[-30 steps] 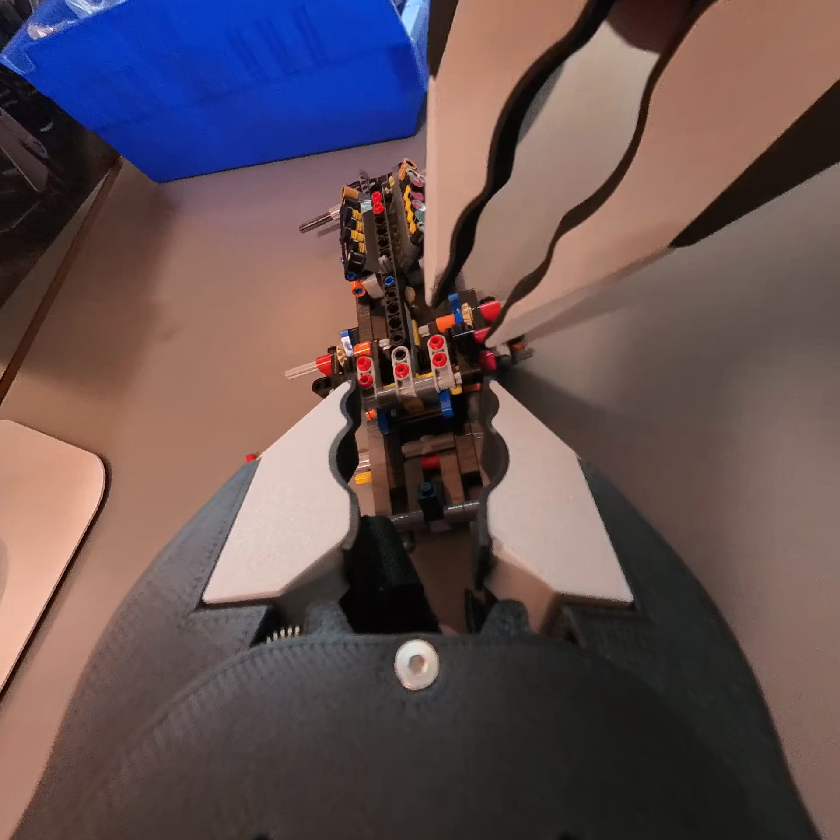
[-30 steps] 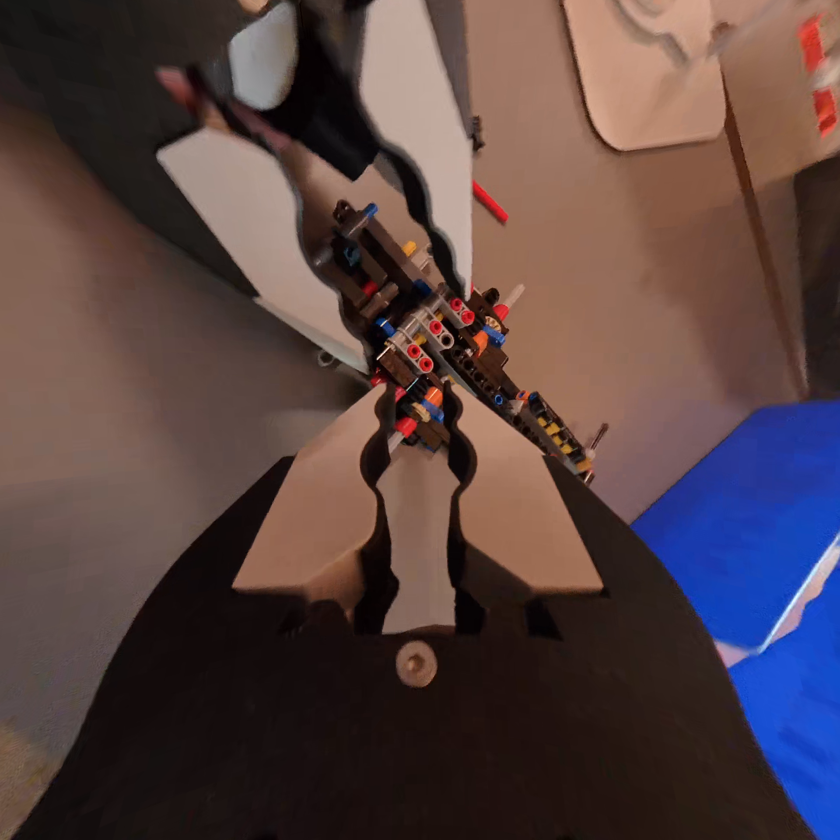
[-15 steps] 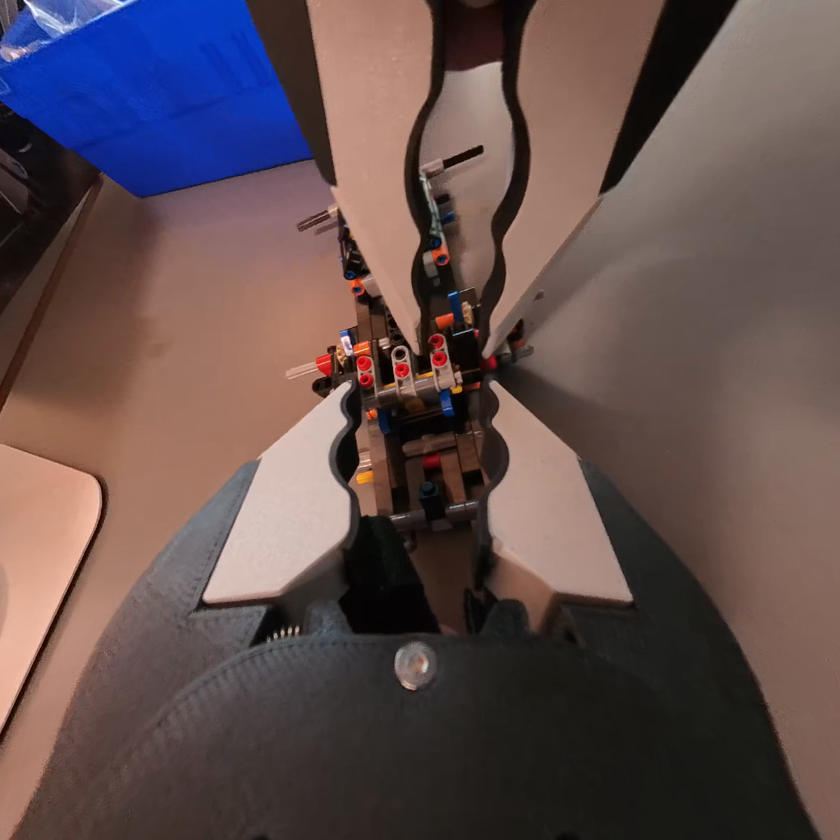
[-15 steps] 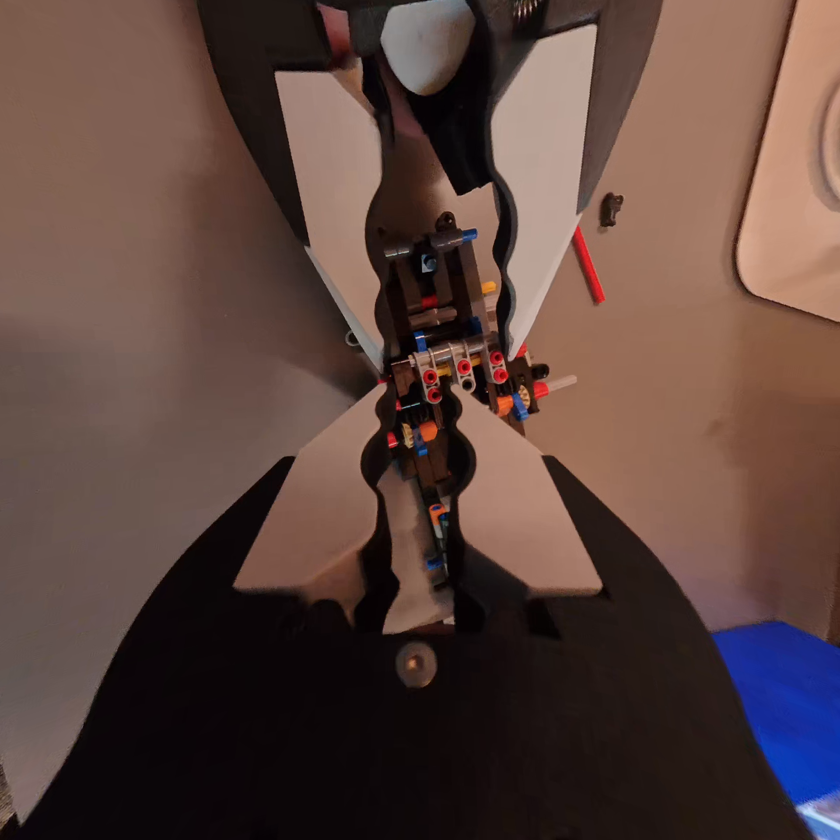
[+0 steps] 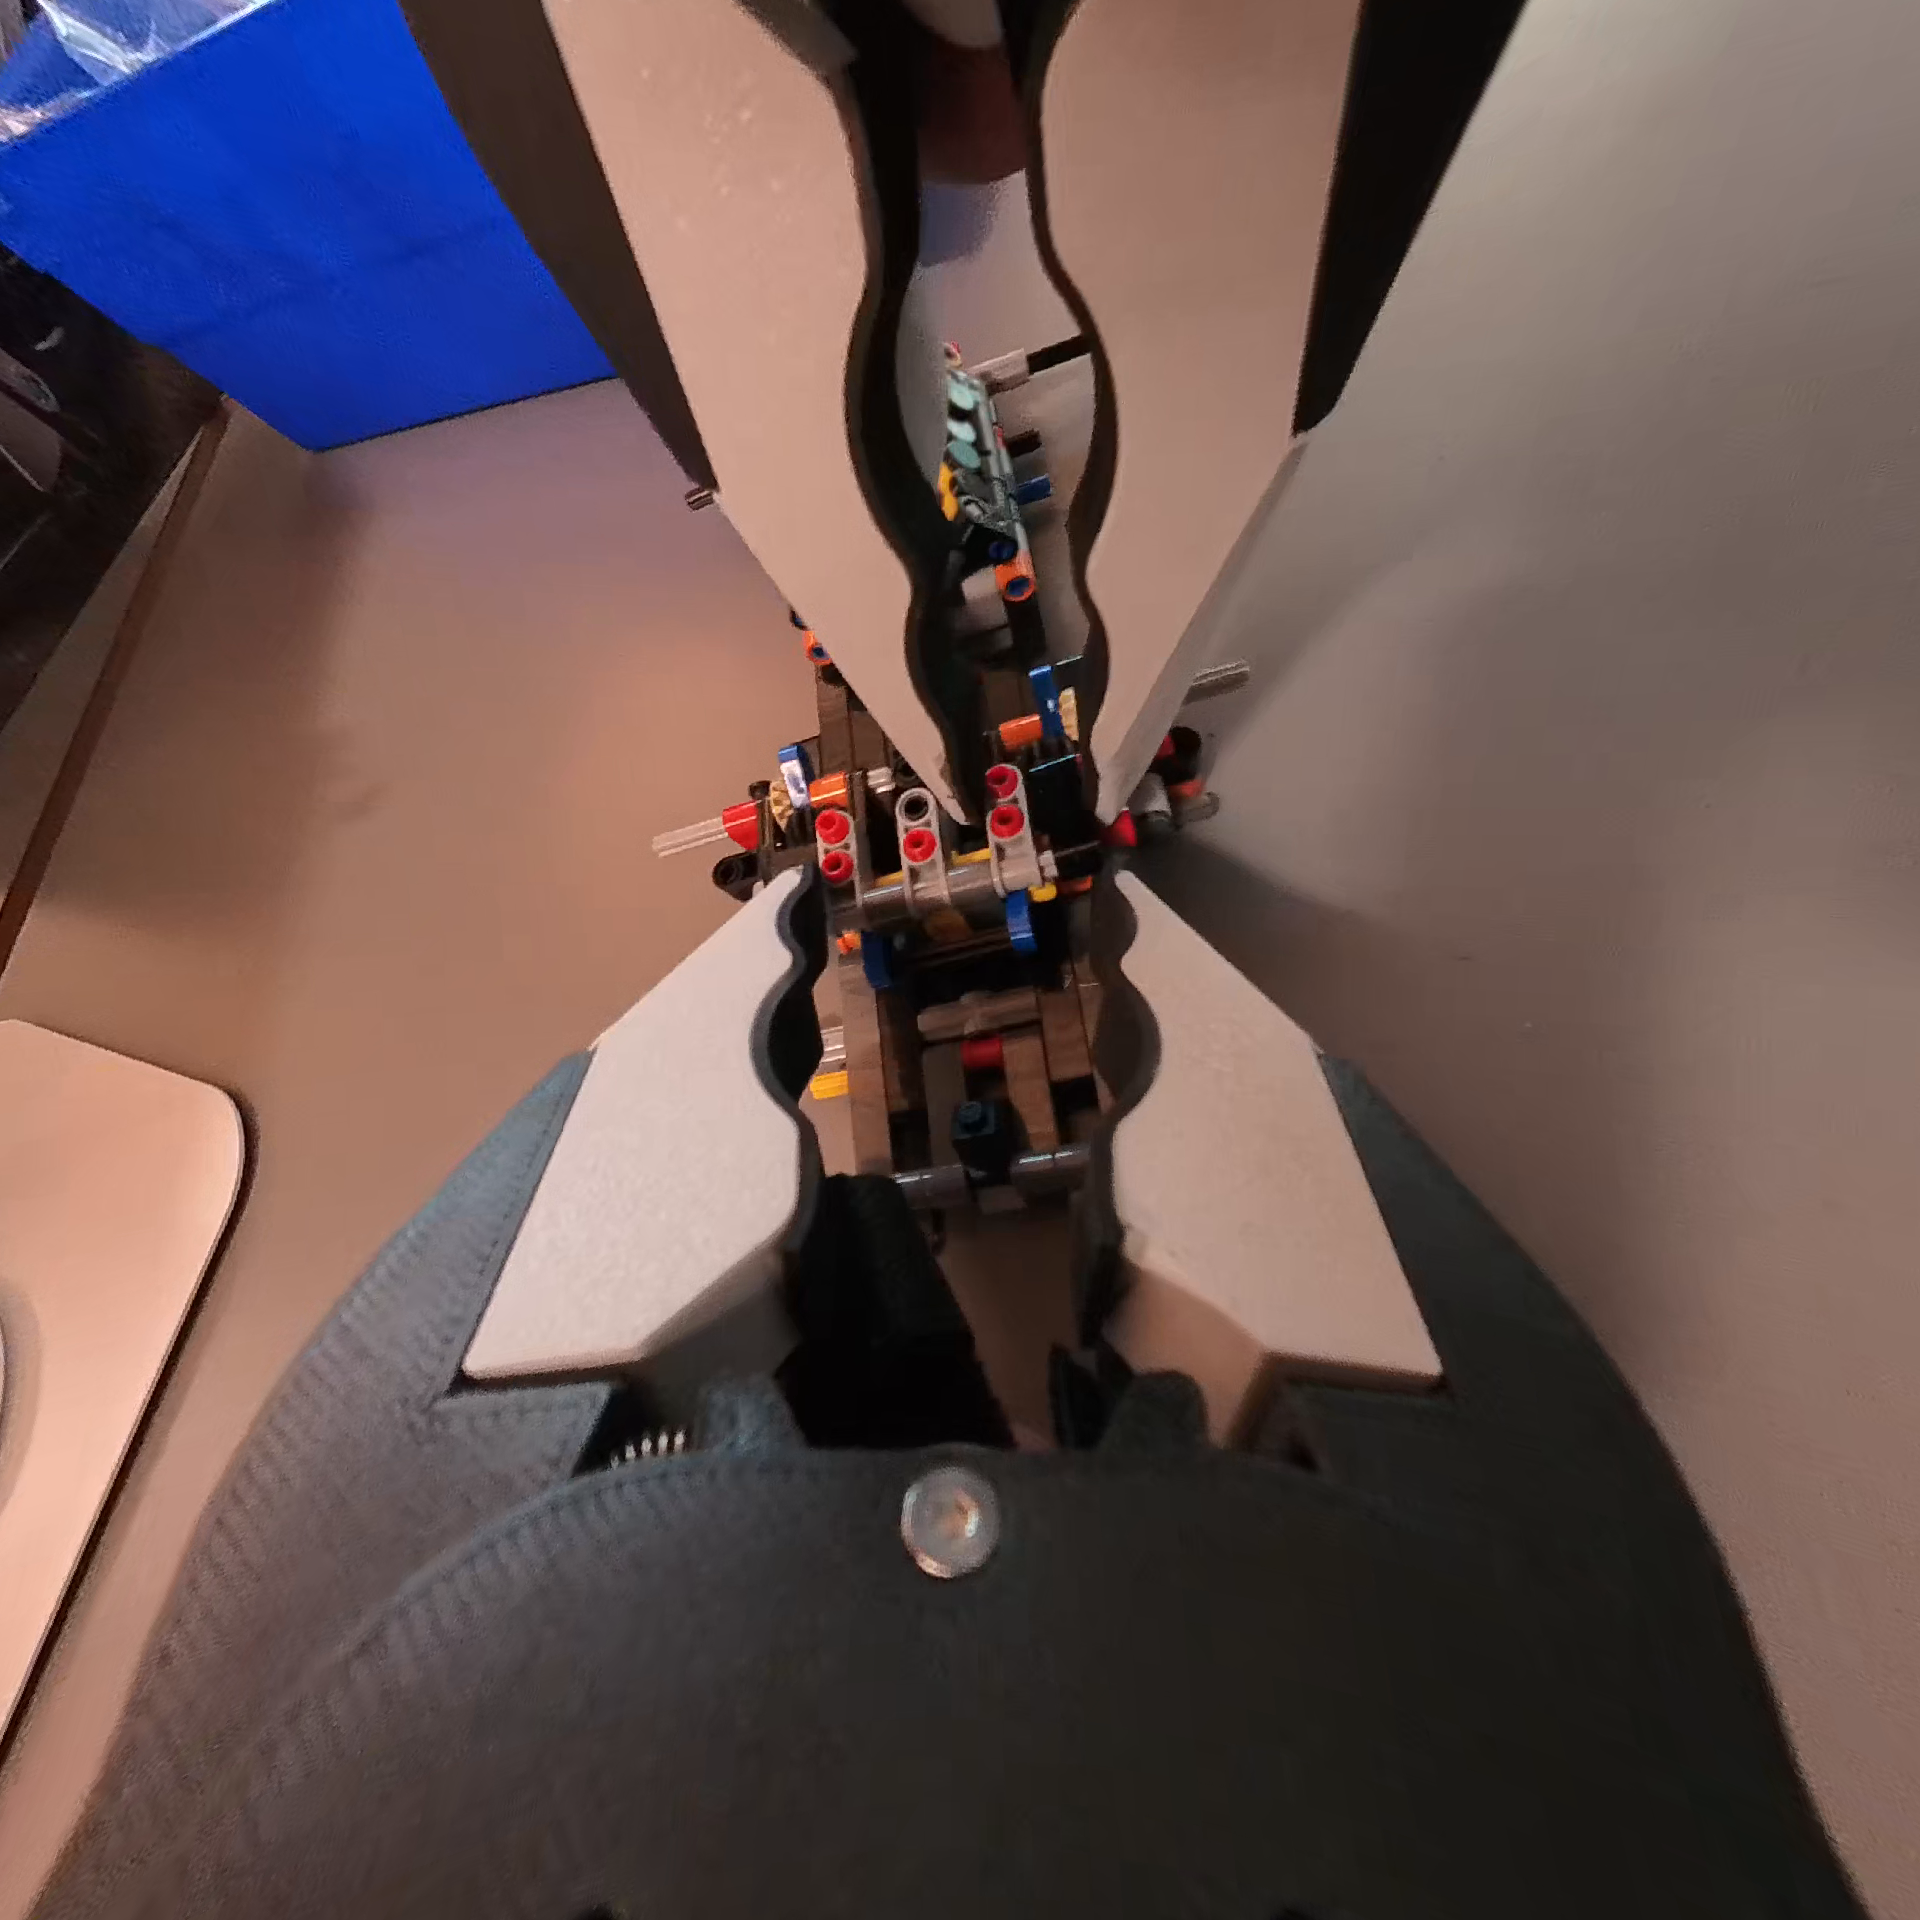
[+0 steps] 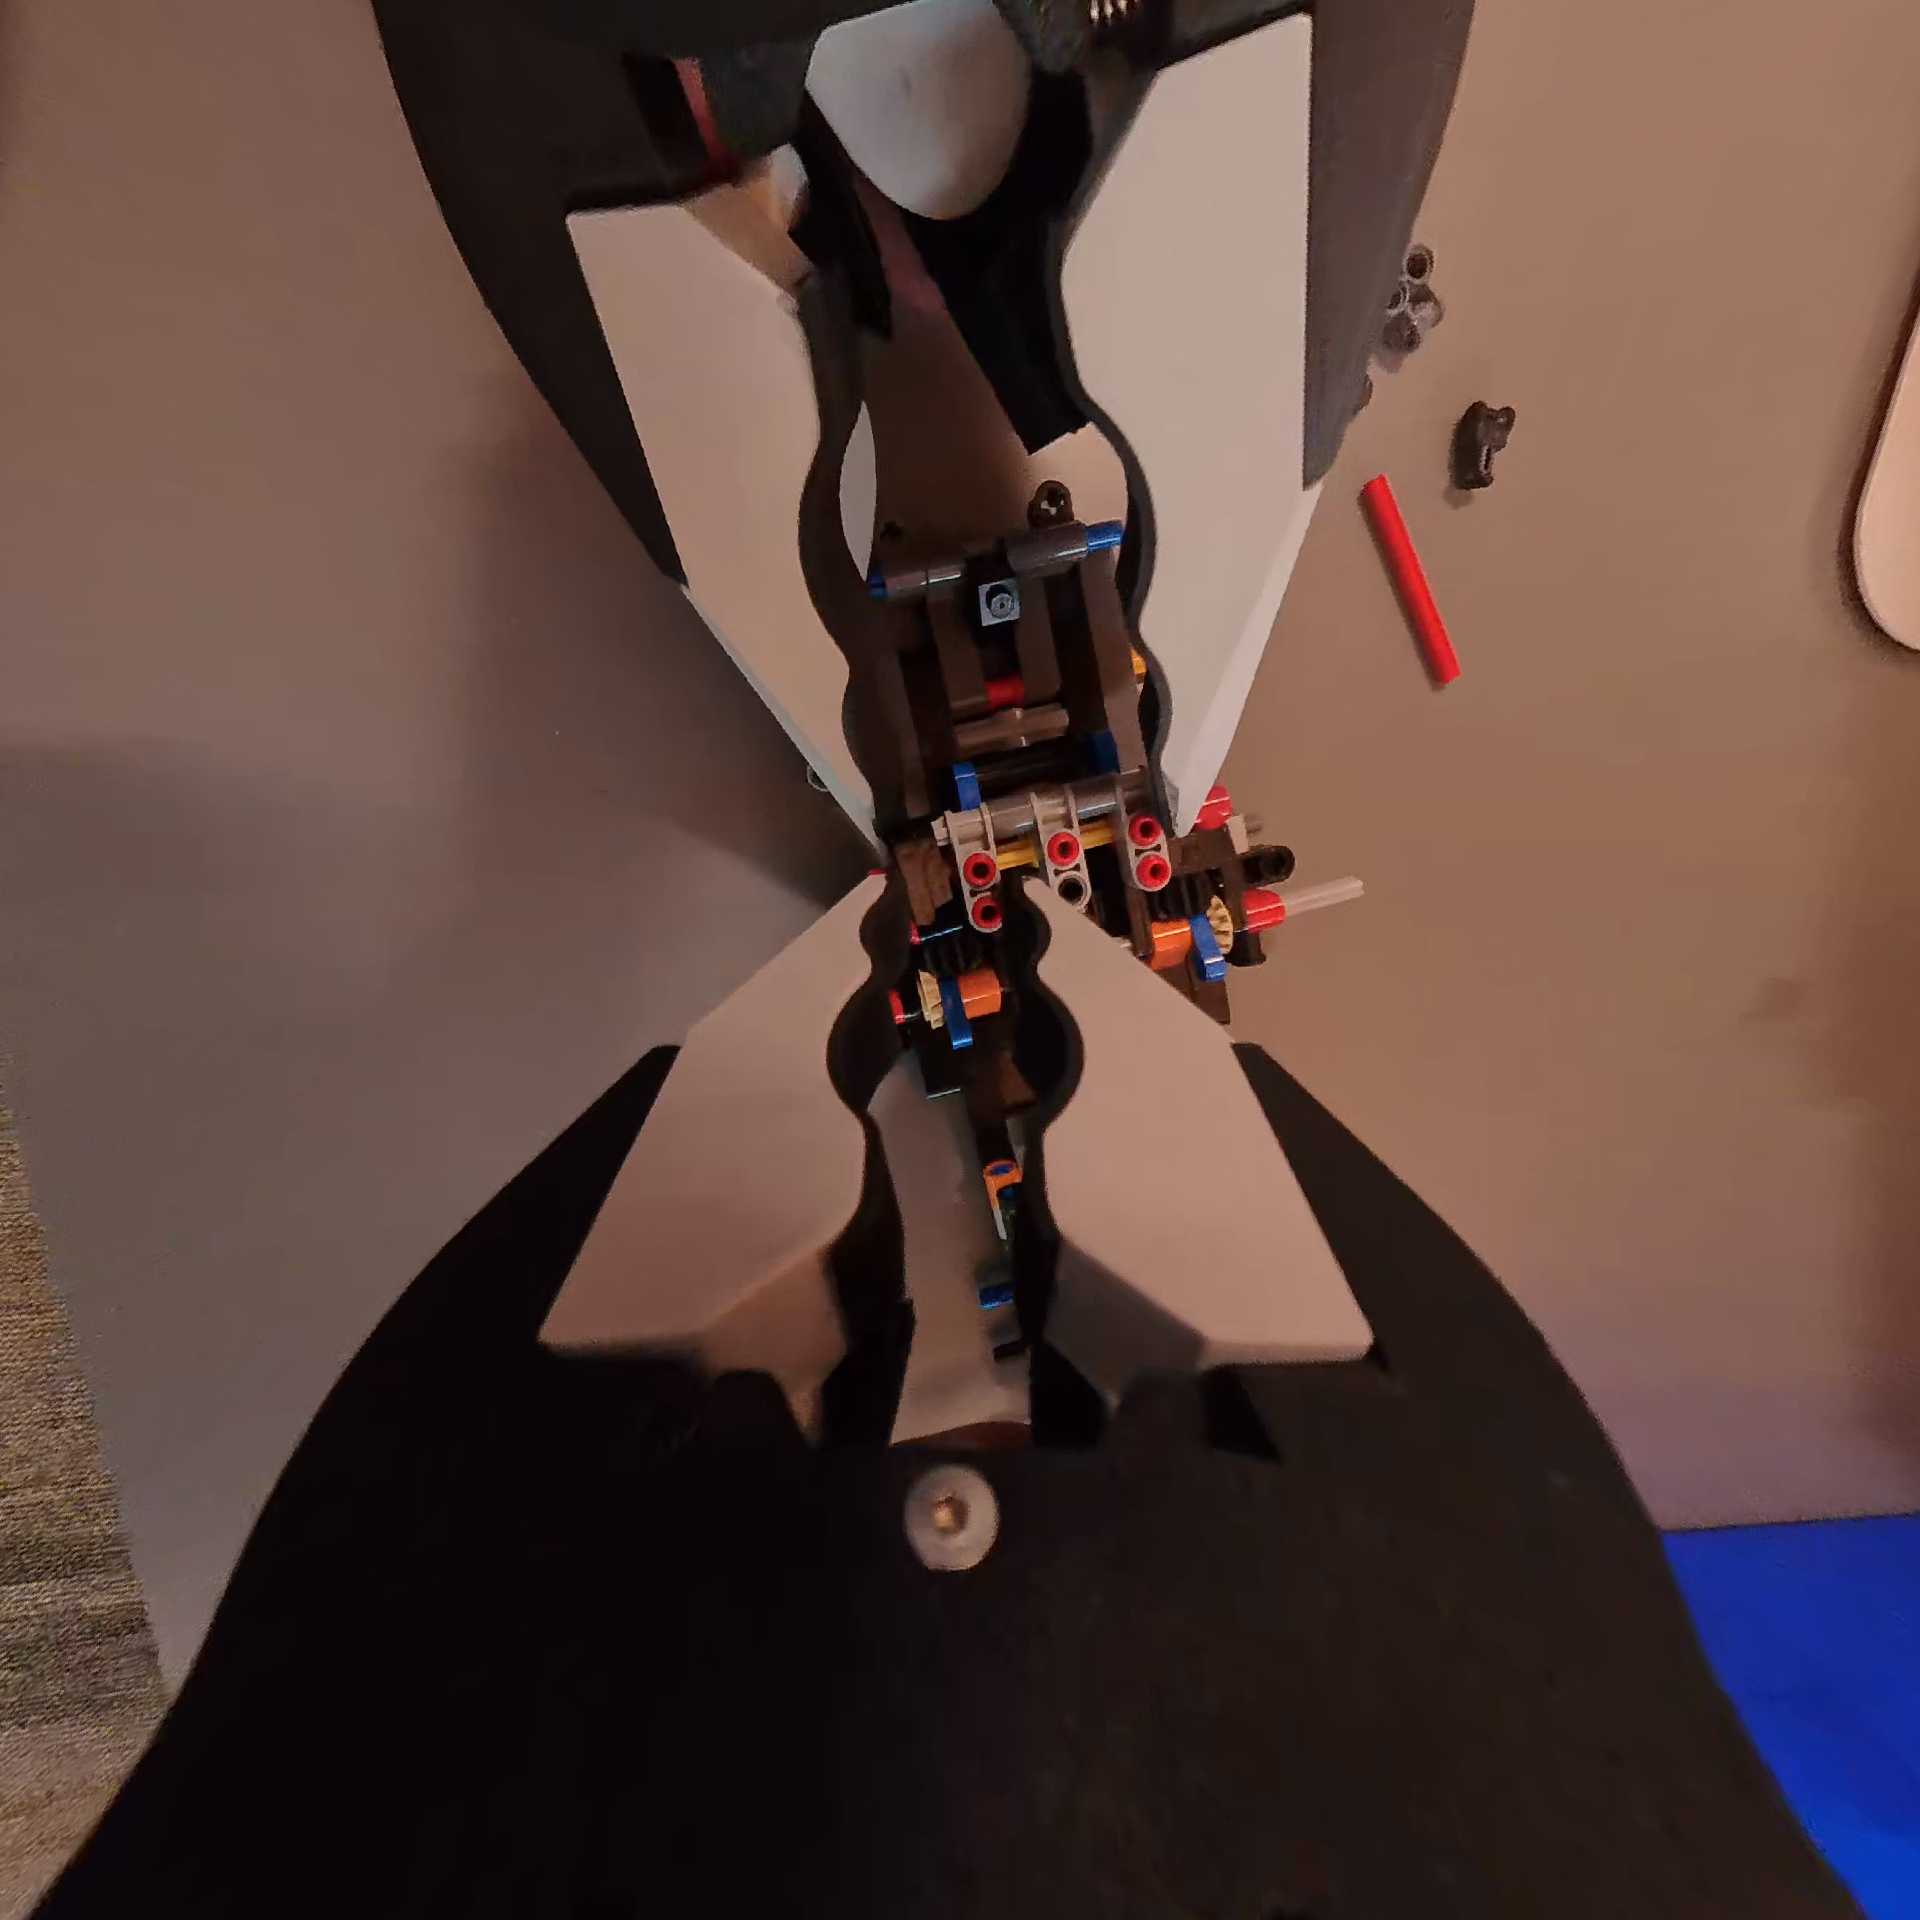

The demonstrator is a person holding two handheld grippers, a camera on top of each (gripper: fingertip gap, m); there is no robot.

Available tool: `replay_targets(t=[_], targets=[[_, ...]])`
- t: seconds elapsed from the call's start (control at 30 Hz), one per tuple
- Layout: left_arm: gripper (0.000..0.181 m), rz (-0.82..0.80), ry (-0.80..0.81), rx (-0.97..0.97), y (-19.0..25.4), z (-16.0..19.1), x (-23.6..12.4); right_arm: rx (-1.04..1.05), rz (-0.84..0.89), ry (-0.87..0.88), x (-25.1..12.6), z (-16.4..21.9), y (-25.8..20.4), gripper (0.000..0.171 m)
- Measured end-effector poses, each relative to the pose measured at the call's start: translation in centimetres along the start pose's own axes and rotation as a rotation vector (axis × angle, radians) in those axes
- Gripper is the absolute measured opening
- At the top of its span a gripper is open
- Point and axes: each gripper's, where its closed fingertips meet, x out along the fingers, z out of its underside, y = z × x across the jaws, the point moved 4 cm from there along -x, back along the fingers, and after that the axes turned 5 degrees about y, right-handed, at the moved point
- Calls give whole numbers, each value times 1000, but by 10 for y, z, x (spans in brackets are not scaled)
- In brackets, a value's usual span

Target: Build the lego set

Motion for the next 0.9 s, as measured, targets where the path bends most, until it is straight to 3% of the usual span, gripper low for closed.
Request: replay_targets(t=[0.67,0.9], targets=[[47,7,-1,3,-1,1,0,141,51,-20,2,-1,-1,13],[60,101,31,-70,-2,-8,-9,216,126,88,-30,-2,-6,28]])
